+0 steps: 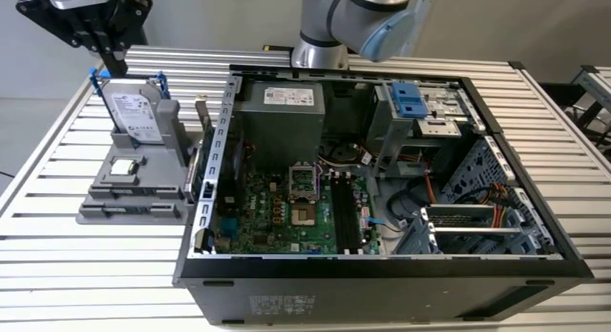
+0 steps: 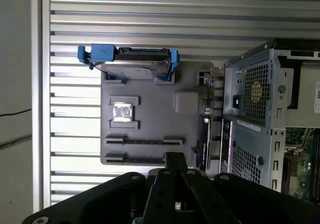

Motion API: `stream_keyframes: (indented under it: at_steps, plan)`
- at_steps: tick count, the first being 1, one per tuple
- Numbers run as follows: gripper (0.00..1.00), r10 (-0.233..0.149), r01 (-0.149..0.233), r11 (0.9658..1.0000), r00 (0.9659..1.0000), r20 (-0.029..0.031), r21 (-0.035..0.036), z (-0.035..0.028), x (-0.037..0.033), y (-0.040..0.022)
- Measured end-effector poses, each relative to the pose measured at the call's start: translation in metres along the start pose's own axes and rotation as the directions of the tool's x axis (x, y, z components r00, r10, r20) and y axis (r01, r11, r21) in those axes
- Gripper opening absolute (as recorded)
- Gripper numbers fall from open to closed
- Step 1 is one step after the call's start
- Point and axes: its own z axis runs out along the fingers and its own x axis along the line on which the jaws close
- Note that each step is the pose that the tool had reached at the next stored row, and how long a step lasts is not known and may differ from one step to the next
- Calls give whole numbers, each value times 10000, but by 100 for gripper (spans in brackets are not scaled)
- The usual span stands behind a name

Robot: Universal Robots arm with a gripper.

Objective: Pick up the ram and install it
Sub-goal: 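Reach for the ram, then pick up the ram and move it above insertion slot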

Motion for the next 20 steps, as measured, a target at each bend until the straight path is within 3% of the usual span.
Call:
stream_keyframes:
  at_steps: [10, 17, 20]
  plan:
    - [0, -1, 1, 10000, 10000, 0, 0, -5, 268, 3]
    - [0, -1, 1, 10000, 10000, -1, 0, -5, 300, 4]
    - [0, 28, -28, 10000, 10000, 1, 0, -6, 301, -37]
